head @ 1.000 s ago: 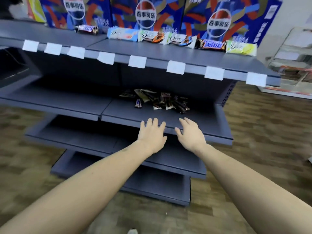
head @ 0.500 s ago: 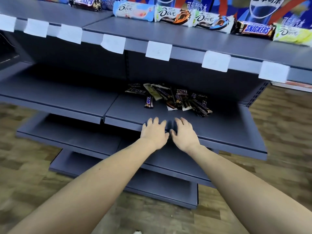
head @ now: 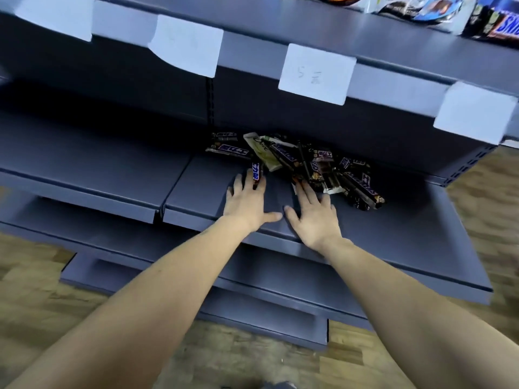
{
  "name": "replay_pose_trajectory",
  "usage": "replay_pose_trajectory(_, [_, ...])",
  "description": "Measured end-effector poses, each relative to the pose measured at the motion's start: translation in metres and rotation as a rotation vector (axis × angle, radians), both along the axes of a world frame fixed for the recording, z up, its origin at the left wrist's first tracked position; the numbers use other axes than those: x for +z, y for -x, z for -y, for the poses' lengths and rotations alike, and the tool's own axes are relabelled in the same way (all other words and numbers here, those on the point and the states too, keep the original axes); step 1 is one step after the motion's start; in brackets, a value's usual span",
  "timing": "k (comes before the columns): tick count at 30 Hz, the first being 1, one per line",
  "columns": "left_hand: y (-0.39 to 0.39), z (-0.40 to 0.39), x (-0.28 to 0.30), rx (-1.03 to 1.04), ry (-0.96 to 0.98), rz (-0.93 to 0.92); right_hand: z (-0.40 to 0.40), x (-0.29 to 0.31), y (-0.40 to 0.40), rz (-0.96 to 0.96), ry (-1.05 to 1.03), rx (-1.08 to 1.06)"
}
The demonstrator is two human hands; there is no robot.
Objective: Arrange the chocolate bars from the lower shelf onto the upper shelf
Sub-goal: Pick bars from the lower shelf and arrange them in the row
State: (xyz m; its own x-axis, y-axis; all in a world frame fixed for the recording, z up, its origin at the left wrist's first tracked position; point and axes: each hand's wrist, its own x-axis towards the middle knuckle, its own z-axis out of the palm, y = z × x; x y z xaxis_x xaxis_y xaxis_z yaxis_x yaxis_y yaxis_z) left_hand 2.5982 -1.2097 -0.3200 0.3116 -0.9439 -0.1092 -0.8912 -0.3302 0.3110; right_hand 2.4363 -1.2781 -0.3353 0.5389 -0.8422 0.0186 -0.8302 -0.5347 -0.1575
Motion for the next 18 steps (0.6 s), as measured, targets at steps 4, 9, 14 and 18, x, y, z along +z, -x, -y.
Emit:
replay_pose_trajectory(4, [0.002, 0.004, -0.001, 0.026, 0.049, -0.008, -0.002, -0.009, -0.001, 0.232, 0.148, -0.022])
replay_pose_trajectory(9, [0.011, -0.003, -0.005, 0.044, 0.151, -0.007, -0.007, -0.009, 0.006, 0.37, 0.24, -0.119])
replay_pose_trajectory(14, [0.014, -0.003, -0.005, -0.003, 0.116, -0.034, -0.005, -0.014, 0.006, 0.411, 0.153, -0.241])
replay_pose_trajectory(18, [0.018, -0.003, -0.004, 0.016, 0.166, 0.001, -0.004, -0.014, 0.011, 0.461, 0.066, -0.191])
